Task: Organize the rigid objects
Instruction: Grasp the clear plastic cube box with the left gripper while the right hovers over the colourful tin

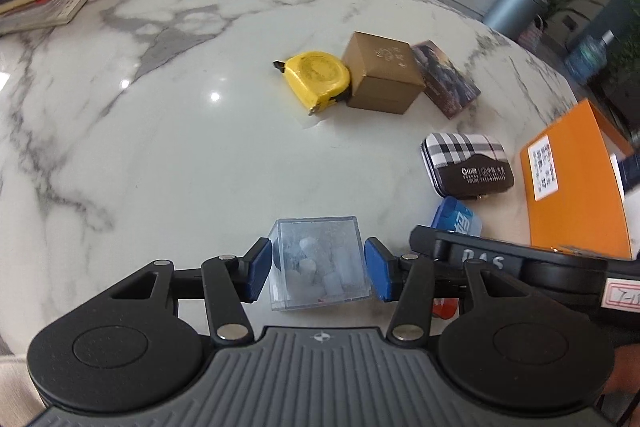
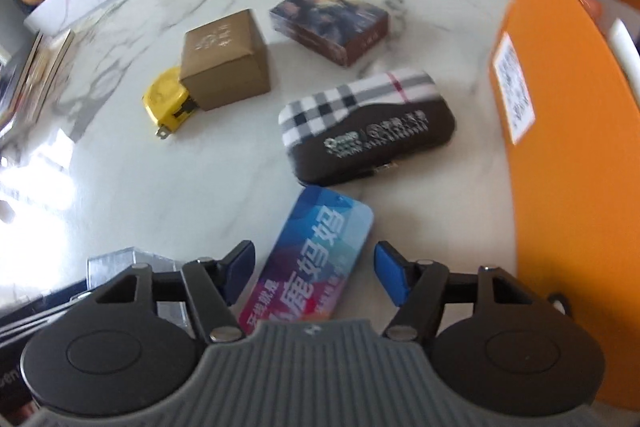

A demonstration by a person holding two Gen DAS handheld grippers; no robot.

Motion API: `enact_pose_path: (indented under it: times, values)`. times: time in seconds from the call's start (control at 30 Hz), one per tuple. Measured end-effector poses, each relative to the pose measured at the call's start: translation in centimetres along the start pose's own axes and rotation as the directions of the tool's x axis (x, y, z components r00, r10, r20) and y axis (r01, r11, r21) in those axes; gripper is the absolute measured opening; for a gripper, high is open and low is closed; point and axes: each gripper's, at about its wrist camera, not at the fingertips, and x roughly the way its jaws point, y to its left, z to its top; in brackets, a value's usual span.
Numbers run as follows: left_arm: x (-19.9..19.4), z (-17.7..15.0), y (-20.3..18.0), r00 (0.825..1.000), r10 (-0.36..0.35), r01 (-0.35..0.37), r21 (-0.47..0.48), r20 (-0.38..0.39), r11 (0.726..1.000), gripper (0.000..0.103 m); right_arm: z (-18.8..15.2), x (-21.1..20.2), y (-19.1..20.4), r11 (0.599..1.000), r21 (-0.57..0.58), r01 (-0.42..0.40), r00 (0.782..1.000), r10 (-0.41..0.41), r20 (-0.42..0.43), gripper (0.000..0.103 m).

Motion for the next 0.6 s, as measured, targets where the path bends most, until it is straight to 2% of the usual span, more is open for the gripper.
enact_pose_path:
  times: [0.13, 0.27, 0.5, 0.6]
  values:
    - [0.2, 0.2, -0.1, 0.999, 0.027, -0.026, 0.057, -0.017, 0.998, 0.059, -0.6, 0.0, 1.2, 0.990, -0.140, 0.035, 0.999, -0.033, 0.018, 0.061]
    - [0.4, 0.1, 0.3, 0.999, 0.018, -0.016, 0.042, -0.032, 0.999, 0.059, -1.2, -0.3, 0.3, 0.980, -0.200, -0.005, 1.000, 0.008, 0.015, 0.059]
    - [0.4, -0.3, 0.0, 0.999, 0.042, -0.039, 0.064, -0.036, 0.997, 0.059, -3.5, -1.2, -0.7, 0.944, -0.330, -0.010, 1.000, 0.009, -0.005, 0.060]
    - [0.4, -0.4, 0.1, 0.999, 0.037, -0.035, 0.061, -0.031, 0.998, 0.059, -4.1, -1.4, -1.2, 0.962, -0.273, 0.016, 1.000, -0.021, -0.018, 0.067]
